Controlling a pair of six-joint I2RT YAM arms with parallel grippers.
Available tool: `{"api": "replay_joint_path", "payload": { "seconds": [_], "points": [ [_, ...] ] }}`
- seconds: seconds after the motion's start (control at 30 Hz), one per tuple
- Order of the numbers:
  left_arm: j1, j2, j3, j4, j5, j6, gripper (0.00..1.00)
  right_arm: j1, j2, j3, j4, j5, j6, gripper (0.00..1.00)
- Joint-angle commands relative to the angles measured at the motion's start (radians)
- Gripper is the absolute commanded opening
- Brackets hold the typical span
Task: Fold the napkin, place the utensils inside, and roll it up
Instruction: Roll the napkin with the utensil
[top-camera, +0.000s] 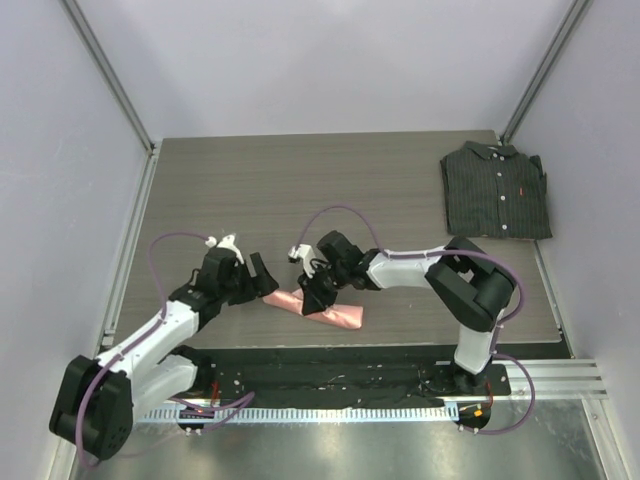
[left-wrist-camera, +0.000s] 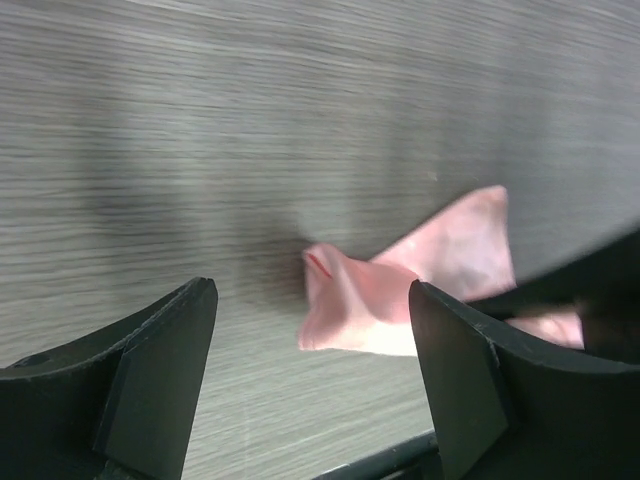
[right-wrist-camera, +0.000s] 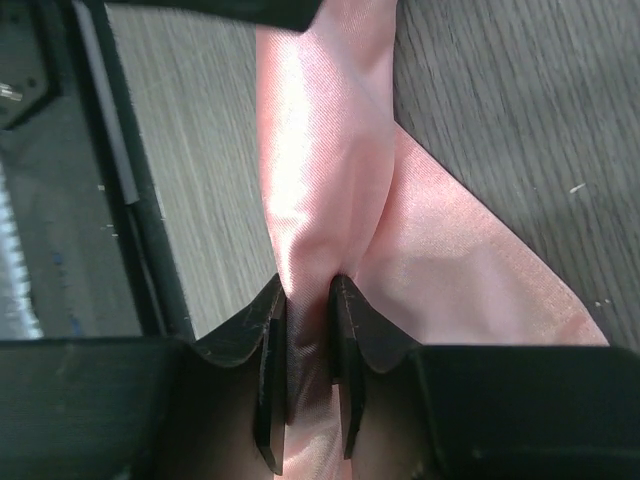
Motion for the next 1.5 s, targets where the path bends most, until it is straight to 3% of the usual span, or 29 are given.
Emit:
{"api": "replay_joint_path", "payload": {
  "seconds": [0.0,0.3,0.57,0.83,1.03,1.07,1.2,1.27,1.4,1.47],
  "points": [
    [0.001,-0.076,-0.044,0.188,0.140,-0.004,0.81,-0.061,0.097,0.006,-0.039,-0.196,0.068,0.26],
    [0.001,-0.044,-0.084,0.265,0.201,0.016,0.72,-0.127,0.223,0.066,-0.028,-0.350,0.112,0.25],
    [0.000,0.031,-0.112,0.365,0.223,0.006,0.51,-0.136,0.254,0.085,-0.028,-0.356,0.120,0.25],
    [0.000,0.081,-0.132,0.399,0.223,-0.004,0.42,-0.144,0.260,0.097,-0.029,-0.354,0.123,0.25],
    [0.001,0.116,-0.124,0.394,0.214,-0.004,0.19,-0.144,0.232,0.106,-0.051,-0.319,0.119,0.28],
    [0.001,0.117,-0.121,0.388,0.209,-0.004,0.12,-0.144,0.205,0.112,-0.064,-0.309,0.116,0.29],
    [0.000,0.125,-0.089,0.333,0.186,0.000,0.00,-0.142,0.107,0.135,-0.170,-0.211,0.065,0.42],
    [0.001,0.125,-0.074,0.282,0.172,0.002,0.00,-0.141,0.061,0.143,-0.210,-0.168,0.054,0.52],
    [0.000,0.130,-0.020,0.158,0.111,-0.004,0.00,-0.090,-0.071,0.135,-0.241,0.056,0.013,0.60],
    [0.001,0.146,0.023,0.080,0.097,-0.009,0.00,-0.010,-0.143,0.100,-0.209,0.262,-0.033,0.61]
  ]
}}
